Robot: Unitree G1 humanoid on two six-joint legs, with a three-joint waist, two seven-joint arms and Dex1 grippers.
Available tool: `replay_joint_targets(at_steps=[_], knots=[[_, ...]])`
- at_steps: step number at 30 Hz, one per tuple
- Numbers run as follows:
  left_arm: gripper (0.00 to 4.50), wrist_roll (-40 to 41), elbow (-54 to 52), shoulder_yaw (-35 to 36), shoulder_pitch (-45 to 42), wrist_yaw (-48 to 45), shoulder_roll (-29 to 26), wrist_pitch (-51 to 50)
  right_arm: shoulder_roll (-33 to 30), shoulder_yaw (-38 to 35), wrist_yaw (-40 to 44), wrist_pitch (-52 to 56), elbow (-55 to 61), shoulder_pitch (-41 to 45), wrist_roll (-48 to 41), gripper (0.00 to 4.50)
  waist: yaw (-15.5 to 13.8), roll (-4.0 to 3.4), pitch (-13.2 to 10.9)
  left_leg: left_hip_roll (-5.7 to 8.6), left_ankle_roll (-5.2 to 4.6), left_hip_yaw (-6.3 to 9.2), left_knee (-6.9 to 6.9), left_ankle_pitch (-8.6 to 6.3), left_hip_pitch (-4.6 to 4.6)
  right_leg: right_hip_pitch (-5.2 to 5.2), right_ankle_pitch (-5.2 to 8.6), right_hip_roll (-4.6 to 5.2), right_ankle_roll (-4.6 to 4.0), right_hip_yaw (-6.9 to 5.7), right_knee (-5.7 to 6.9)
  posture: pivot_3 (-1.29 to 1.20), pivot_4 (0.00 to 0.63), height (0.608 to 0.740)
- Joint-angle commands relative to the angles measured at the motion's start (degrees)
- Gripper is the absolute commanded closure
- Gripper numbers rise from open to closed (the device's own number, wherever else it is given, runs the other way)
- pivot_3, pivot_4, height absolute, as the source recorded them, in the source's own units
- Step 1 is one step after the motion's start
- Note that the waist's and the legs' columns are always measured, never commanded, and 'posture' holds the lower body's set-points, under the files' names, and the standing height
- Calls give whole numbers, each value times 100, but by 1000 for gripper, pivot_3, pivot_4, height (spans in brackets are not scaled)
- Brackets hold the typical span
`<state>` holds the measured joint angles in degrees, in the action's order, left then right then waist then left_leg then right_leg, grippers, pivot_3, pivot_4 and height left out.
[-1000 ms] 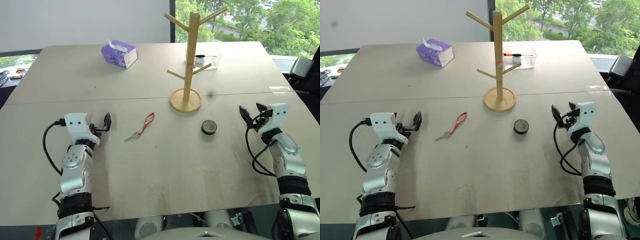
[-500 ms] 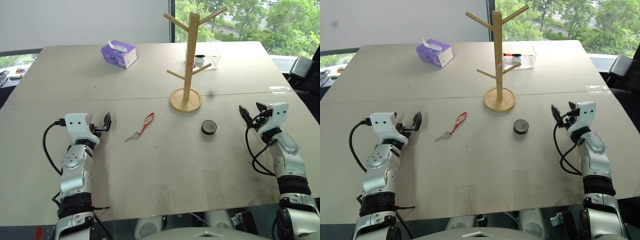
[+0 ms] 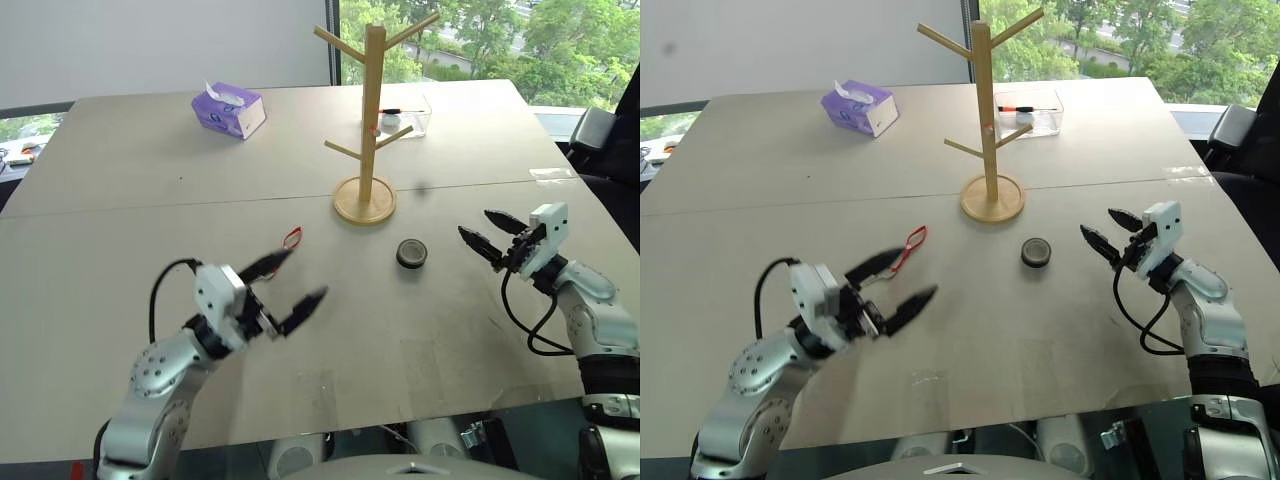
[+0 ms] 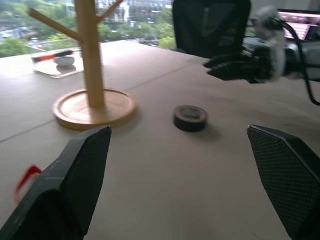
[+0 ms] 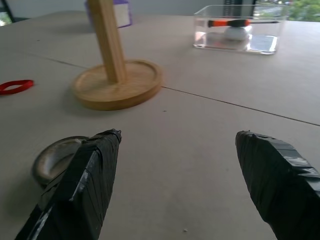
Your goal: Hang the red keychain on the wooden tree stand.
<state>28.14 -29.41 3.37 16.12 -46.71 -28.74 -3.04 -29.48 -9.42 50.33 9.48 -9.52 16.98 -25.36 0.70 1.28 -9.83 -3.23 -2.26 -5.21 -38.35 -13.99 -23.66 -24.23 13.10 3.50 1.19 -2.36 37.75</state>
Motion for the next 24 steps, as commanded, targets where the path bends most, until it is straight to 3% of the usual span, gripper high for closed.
replay_joint_targets(at_steps=[1, 10, 24], knots=[[8, -366, 205, -202, 239, -615, -109, 888, -198, 275, 362, 367, 836, -96, -164, 566, -15, -1, 0, 0, 0, 0, -1, 0, -1, 0, 0, 0, 0, 0, -1, 0, 150, 740], [8, -752, 769, -443, 250, -716, 67, 1659, -70, 869, 208, 709, 1416, -189, 91, 566, -34, -1, 0, 2, -2, 4, -1, -1, -9, -2, 1, 7, 0, -6, -11, 0, 150, 740], [8, -995, 1012, -584, 260, -575, 93, 2040, 412, 1333, -143, -6, 88, 263, 1087, 566, -14, -2, 0, 2, -2, 0, 0, -1, -11, -8, 1, 4, 1, -5, -9, 0, 150, 740]])
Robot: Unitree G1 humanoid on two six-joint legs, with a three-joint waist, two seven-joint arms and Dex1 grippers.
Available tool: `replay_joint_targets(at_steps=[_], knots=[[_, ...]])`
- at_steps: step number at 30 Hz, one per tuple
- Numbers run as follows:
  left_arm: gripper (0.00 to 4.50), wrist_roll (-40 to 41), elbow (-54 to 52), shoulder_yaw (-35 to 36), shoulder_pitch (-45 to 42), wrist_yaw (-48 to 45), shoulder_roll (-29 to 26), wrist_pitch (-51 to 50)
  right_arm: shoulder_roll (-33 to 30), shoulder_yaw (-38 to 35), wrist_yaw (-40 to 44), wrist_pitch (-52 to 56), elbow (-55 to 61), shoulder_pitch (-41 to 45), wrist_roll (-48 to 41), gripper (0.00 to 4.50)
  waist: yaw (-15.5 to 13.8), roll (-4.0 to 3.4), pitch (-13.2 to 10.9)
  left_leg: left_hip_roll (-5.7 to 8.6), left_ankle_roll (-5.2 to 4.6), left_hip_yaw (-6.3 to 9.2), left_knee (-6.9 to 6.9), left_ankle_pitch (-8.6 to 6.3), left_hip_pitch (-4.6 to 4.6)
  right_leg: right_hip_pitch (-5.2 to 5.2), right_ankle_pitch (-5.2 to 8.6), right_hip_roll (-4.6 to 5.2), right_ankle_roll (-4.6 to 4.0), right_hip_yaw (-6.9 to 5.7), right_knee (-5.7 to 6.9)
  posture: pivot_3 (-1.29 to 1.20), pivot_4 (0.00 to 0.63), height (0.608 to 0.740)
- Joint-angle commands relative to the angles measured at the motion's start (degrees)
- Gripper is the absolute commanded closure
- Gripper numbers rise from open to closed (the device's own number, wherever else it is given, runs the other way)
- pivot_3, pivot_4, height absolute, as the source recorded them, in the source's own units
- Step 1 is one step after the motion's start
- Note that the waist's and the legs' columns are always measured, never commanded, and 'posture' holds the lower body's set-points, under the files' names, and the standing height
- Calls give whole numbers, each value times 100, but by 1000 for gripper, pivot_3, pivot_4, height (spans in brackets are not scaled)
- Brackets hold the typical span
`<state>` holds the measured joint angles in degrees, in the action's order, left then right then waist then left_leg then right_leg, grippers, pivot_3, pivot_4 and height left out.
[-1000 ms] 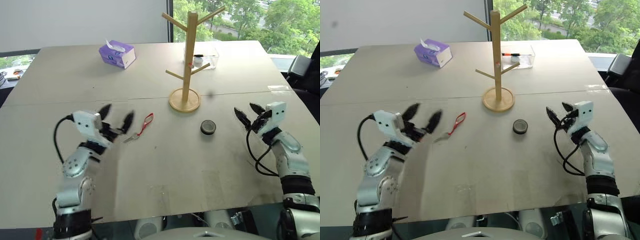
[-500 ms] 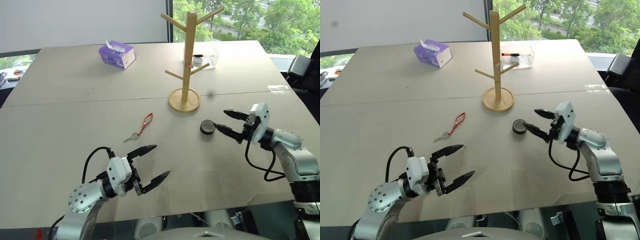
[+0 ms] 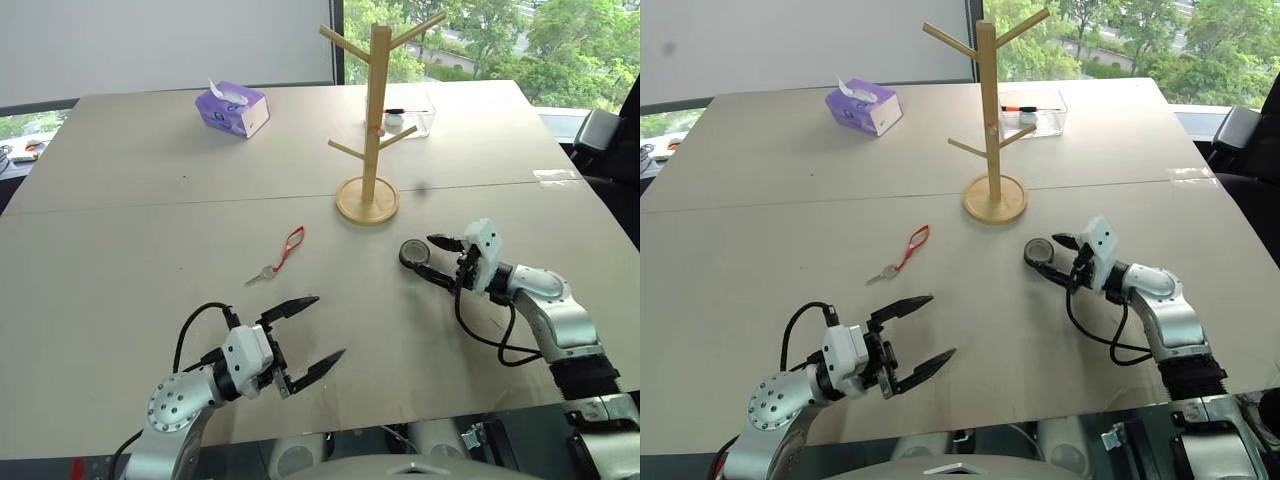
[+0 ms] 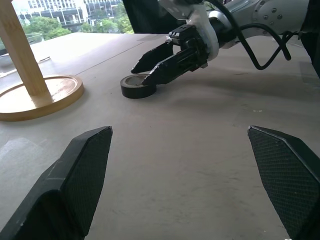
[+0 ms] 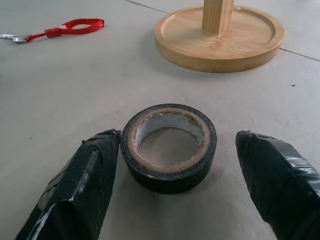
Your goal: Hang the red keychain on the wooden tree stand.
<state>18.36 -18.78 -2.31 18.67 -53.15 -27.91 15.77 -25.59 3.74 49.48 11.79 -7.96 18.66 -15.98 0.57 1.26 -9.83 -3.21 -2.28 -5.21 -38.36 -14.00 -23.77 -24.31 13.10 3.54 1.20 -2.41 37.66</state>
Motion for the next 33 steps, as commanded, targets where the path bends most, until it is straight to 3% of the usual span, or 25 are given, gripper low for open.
replay_joint_targets(at_steps=[1, 13, 16, 19, 22, 26, 33], knots=[[8, -29, -38, -13, 2, 82, 14, 169, 38, 37, -84, -278, -121, 107, 202, 566, -4, 0, 0, 0, 0, 0, 0, 0, 0, 0, 0, 0, 0, 0, 0, 0, 150, 740], [8, -51, 57, -52, -80, 230, 24, 196, 127, 173, -202, -629, -365, 137, 605, 566, 9, 0, 0, -2, 0, -1, 0, 0, 2, 0, 0, -2, 1, 0, 3, 0, 150, 740], [0, -51, 58, -62, -101, 258, 23, 173, 177, 77, -215, -635, -305, 130, 509, 1393, 10, 0, 0, -3, 0, -2, 0, 0, 3, 0, 0, -3, 0, 1, 4, 0, 150, 740], [0, -41, 49, -66, -127, 288, 24, 141, 256, -168, -299, -476, -234, 155, 243, 2542, 6, 0, 0, -3, 0, -2, -1, 0, 3, 0, -1, -2, 1, 1, 4, 0, 150, 740], [0, -33, 32, -71, -140, 309, 18, 120, 241, -418, -442, -352, -288, 224, 96, 2542, -3, 0, 0, -1, 0, -2, -1, 0, 0, 0, -1, 0, 1, 1, 3, 0, 150, 740], [0, -17, 27, -70, -188, 336, 0, 87, 227, -1338, -1150, -117, -851, 637, -332, 2542, 3, -2, -1, -1, 0, -5, -1, 0, 1, 0, -2, 0, 1, 3, 5, 0, 150, 740], [0, -8, 82, -95, -315, 346, -2, 27, -715, -2512, -2631, -329, -3206, 1693, -151, 2542, 1, -4, -2, 4, -1, -16, 3, 0, 1, -2, -3, 1, 1, 11, 3, 0, 150, 740]])
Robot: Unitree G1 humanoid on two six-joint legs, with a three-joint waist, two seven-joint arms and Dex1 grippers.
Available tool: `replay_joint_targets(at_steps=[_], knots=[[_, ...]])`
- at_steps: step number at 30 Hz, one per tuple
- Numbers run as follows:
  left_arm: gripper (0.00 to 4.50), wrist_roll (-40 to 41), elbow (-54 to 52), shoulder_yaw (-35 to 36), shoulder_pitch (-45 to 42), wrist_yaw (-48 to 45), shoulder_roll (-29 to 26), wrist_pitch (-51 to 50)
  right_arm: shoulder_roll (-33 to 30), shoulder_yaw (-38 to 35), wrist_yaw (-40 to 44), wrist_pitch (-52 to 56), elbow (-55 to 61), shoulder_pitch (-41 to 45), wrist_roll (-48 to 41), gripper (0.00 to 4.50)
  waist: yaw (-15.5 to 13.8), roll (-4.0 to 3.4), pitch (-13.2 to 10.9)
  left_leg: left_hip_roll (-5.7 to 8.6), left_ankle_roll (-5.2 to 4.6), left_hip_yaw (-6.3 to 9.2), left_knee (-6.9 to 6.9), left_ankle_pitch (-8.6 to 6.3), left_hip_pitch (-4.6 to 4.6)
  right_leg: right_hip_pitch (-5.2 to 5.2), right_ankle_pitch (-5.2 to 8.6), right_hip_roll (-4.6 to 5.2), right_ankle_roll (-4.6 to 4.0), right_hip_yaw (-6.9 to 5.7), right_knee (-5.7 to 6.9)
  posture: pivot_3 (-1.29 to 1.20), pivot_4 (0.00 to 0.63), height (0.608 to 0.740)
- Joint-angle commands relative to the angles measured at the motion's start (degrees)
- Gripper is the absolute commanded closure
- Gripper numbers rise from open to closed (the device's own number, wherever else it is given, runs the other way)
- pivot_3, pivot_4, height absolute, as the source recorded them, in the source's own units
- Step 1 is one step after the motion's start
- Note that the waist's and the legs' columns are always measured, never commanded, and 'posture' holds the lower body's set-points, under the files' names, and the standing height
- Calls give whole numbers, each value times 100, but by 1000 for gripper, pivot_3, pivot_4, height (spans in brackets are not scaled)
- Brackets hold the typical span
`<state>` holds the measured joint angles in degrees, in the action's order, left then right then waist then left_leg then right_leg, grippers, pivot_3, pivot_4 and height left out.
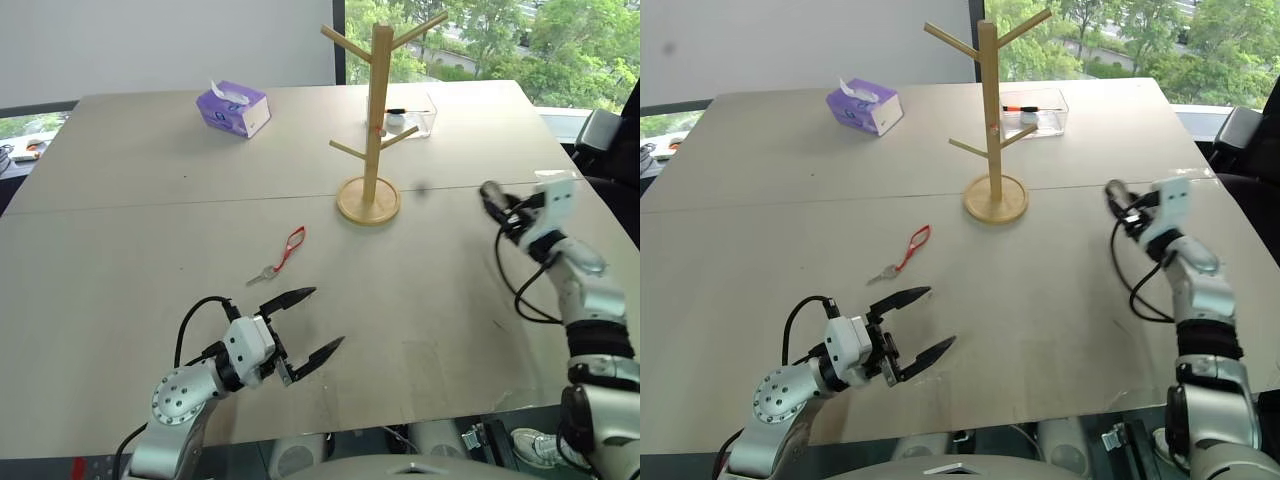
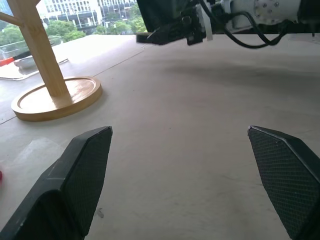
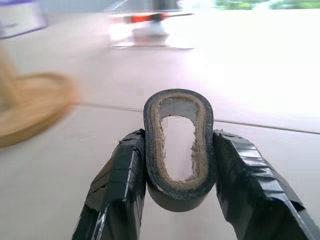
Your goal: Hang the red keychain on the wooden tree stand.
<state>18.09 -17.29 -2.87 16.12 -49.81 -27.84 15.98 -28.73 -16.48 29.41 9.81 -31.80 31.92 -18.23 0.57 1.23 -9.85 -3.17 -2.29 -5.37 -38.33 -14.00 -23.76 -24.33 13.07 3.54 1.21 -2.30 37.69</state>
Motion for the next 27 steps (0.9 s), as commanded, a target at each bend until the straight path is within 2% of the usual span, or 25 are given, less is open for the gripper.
replay_joint_targets(at_steps=[1, 4, 6, 15, 18, 21, 23, 27], knots=[[0, 22, -58, -39, -75, 6, -9, 1, -499, -545, -725, -172, -1091, 470, 82, 2542, 2, -2, -1, 2, 0, -4, 0, 0, -1, -1, -1, 0, 1, 2, 1, 0, 150, 740], [0, 26, 8, -56, -215, -18, -6, -45, -964, -782, -1208, -218, -2381, 853, 129, 2542, 19, -2, -1, 4, -1, -14, 1, 0, 3, -2, -3, -4, 6, 10, 1, 0, 150, 740], [0, 44, 26, -56, -255, -35, -15, -51, -1104, -831, -1289, -292, -2835, 980, 159, 2542, 22, -2, -1, 5, -1, -16, 2, 0, 3, -4, -6, -9, 9, 14, 1, 0, 150, 740], [0, 71, 12, -41, -289, -65, -33, -83, -1027, -745, -987, -485, -3092, 993, 155, 2542, 64, -3, 0, -4, -1, -31, 3, 0, 4, -13, -12, -22, 22, 43, 2, 0, 150, 740], [0, 73, 14, -38, -296, -70, -32, -88, -1000, -728, -967, -538, -2992, 937, 172, 1527, 64, -3, 0, -5, -2, -33, 3, -1, 4, -14, -12, -22, 22, 44, 2, 0, 150, 740], [0, 68, 29, -38, -347, -51, -20, -120, -973, -784, -829, -809, -2753, 861, 119, 71, 53, -4, 0, -7, -2, -32, 3, -1, 4, -14, -12, -22, 22, 43, 2, 0, 150, 740], [0, 78, -15, -20, -358, 38, 24, -185, -971, -809, -510, -1035, -2405, 739, 32, 24, 40, -4, 0, -6, -2, -32, 3, -1, 3, -14, -12, -22, 22, 44, 2, 0, 150, 740], [0, 64, -138, 39, -372, 419, 184, -503, -950, -787, 660, -825, -1351, 338, -424, 24, 24, -6, 1, -10, -3, -32, 3, -1, 1, -17, -13, -21, 23, 45, 2, 0, 150, 740]])
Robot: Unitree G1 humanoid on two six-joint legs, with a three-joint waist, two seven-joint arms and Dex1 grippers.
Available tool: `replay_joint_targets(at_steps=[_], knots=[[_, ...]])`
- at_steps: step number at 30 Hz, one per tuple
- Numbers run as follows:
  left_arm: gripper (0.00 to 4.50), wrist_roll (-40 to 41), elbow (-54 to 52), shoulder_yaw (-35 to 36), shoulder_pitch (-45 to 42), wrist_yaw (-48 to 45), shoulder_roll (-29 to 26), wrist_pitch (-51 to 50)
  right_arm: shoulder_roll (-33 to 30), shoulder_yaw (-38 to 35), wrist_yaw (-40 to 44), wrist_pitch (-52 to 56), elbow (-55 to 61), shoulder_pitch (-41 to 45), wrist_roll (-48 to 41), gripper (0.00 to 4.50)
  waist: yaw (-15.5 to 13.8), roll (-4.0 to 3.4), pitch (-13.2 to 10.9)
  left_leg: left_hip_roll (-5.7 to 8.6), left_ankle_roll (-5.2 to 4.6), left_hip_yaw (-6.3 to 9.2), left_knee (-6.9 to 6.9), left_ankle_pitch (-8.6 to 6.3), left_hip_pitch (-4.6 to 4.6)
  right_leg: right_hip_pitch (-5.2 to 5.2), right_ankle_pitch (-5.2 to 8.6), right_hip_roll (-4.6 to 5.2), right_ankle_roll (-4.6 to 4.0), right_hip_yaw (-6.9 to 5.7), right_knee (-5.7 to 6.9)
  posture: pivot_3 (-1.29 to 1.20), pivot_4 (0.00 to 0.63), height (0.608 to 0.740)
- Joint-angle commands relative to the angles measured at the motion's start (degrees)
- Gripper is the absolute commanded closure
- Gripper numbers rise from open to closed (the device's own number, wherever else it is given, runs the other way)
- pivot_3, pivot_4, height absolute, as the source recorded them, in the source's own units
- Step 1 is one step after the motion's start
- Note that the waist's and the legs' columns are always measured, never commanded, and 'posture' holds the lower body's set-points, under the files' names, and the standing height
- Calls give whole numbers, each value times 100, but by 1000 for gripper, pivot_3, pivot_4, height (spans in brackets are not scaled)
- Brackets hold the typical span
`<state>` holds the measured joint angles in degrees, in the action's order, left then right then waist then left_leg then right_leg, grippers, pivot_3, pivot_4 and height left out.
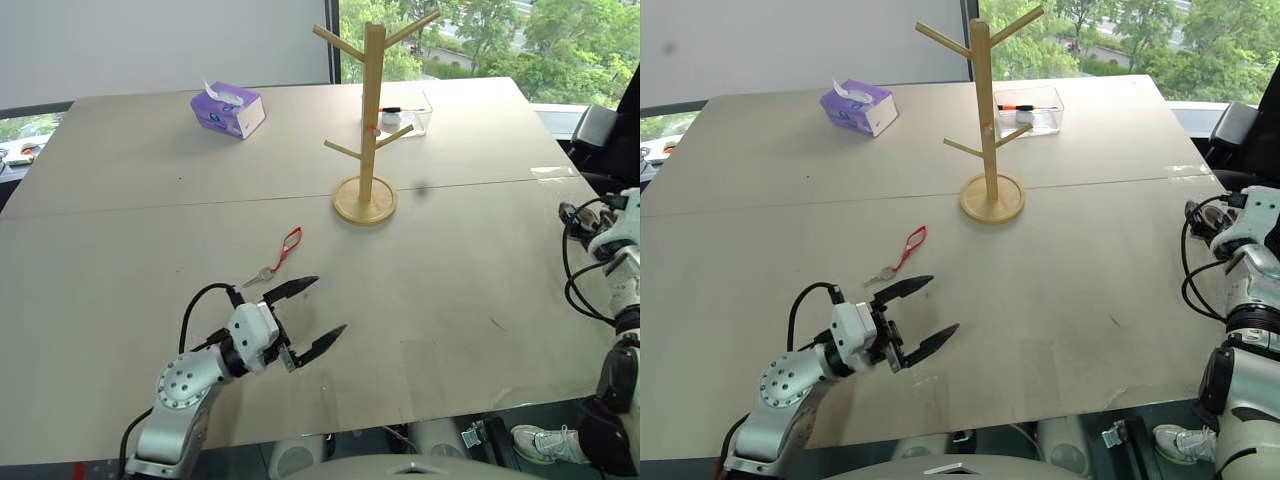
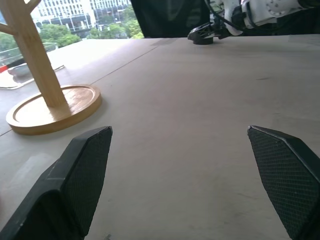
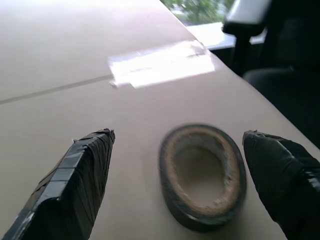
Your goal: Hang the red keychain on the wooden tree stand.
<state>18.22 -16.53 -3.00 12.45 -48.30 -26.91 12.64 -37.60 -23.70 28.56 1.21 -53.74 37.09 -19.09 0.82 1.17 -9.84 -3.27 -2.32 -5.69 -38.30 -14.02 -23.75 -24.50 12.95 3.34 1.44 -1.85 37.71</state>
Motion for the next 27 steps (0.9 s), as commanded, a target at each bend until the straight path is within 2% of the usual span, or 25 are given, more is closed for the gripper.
replay_joint_targets(at_steps=[1, 5, 10, 11, 20, 27], knots=[[0, -3, -251, 79, -23, 461, 169, -288, -46, 42, 1214, 331, 1364, -405, -550, 24, -3, 0, 0, -1, 0, 1, 0, 0, 0, 0, 0, 0, 0, -1, 0, 0, 150, 740], [0, -34, -610, 171, -237, 1487, 558, -1279, -187, 915, 2974, 764, 4128, -1894, -1026, 24, -33, -4, 4, -6, 0, 16, 0, 0, -7, -1, 0, 4, 2, -11, 4, 0, 150, 740], [0, -233, -993, 182, -538, 2233, 690, -2232, -532, 1339, 3689, 1006, 5351, -2635, -1060, 24, -29, -5, 3, 0, 0, 16, -9, 0, -1, 4, 11, 9, 22, -15, 11, 0, 150, 740], [0, -315, -1059, 251, -708, 2618, 794, -2629, -606, 1465, 3870, 970, 5589, -2779, -1043, 24, -32, -5, 3, 1, 0, 16, -11, 0, 0, 4, 11, 9, 22, -15, 10, 0, 150, 740], [0, -809, -1384, 430, -1663, 4177, 1332, -4446, -723, 1778, 4475, 836, 6071, -3124, -1066, 24, -76, 17, 3, 10, 2, 29, -12, 0, -3, 7, 0, -3, 2, -21, 7, 0, 150, 740], [0, -817, -1410, 509, -1897, 4539, 1491, -5707, -740, 1738, 4671, 677, 5884, -3087, -990, 24, -88, 19, 2, 13, 2, 32, -13, 1, -2, 7, 1, -4, 3, -22, 9, 0, 150, 740]])
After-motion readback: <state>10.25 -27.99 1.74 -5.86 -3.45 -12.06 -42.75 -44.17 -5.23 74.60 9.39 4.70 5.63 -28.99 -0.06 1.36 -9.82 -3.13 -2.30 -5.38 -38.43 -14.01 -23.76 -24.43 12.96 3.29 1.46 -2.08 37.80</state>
